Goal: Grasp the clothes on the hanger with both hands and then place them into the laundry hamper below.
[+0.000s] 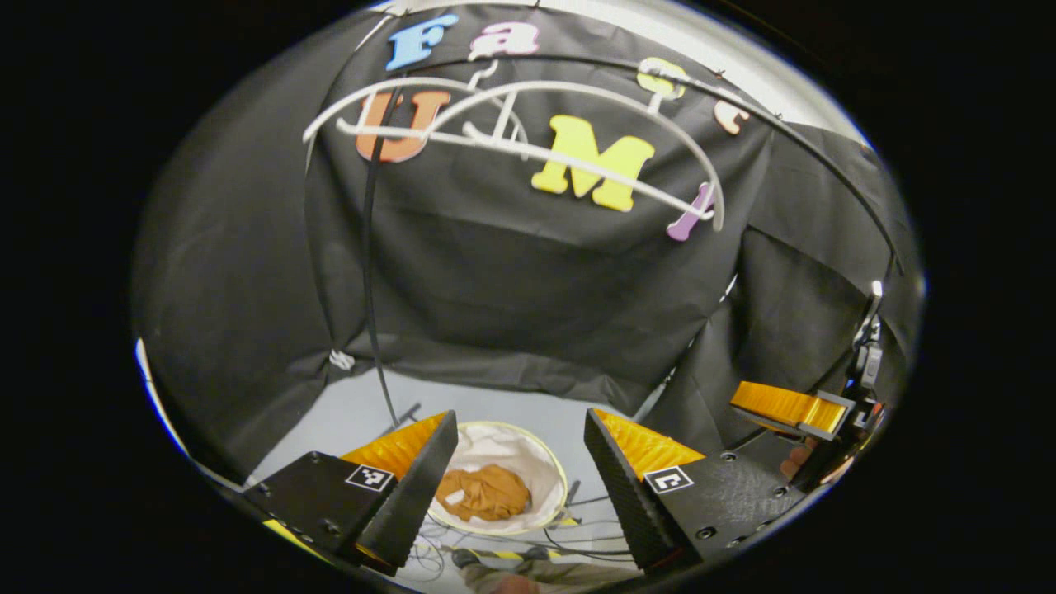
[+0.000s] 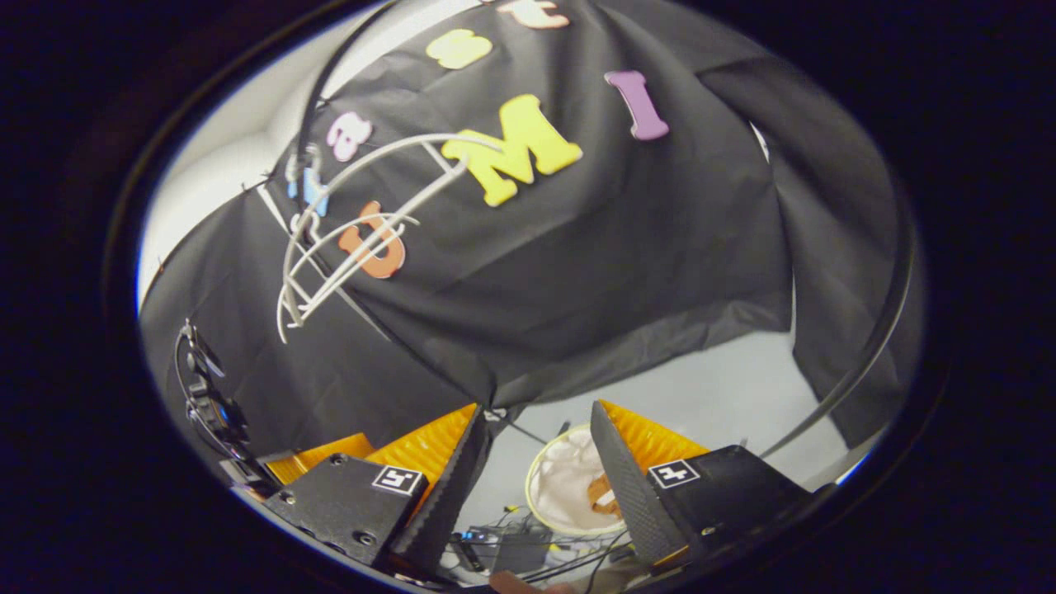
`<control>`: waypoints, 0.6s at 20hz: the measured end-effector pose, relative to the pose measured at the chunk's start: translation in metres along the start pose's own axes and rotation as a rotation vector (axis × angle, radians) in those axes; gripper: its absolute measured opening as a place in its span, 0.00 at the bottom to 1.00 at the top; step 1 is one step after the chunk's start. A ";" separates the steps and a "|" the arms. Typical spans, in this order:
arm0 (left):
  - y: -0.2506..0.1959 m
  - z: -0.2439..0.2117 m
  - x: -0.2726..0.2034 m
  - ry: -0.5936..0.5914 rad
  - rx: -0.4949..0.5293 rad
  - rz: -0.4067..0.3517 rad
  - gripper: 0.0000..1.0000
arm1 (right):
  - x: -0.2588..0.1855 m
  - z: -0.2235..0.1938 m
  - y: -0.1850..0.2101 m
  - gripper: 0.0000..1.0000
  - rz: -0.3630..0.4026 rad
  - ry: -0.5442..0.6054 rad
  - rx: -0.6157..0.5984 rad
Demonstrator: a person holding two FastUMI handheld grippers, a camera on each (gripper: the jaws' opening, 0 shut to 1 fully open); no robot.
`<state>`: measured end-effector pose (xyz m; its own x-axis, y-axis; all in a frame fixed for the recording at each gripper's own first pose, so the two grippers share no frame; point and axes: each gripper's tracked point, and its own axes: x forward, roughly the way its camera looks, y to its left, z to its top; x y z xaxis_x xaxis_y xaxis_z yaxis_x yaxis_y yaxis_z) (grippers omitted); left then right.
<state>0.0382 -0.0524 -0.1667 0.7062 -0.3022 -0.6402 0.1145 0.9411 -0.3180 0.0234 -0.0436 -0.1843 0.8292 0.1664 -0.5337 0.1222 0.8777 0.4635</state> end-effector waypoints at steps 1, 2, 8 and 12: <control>0.001 0.008 -0.007 -0.038 0.017 0.008 0.95 | -0.010 0.010 0.004 0.86 -0.004 -0.039 -0.040; -0.001 0.017 -0.017 -0.075 0.036 0.016 0.95 | -0.019 0.019 0.010 0.86 -0.005 -0.077 -0.080; -0.009 0.061 -0.061 -0.295 0.141 0.054 0.90 | -0.063 0.067 0.031 0.86 -0.050 -0.263 -0.261; -0.020 0.093 -0.089 -0.465 0.200 0.072 0.87 | -0.087 0.076 0.054 0.86 -0.049 -0.378 -0.343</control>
<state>0.0384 -0.0307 -0.0382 0.9482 -0.1791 -0.2625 0.1534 0.9814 -0.1154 -0.0010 -0.0449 -0.0594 0.9740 0.0028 -0.2267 0.0324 0.9879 0.1517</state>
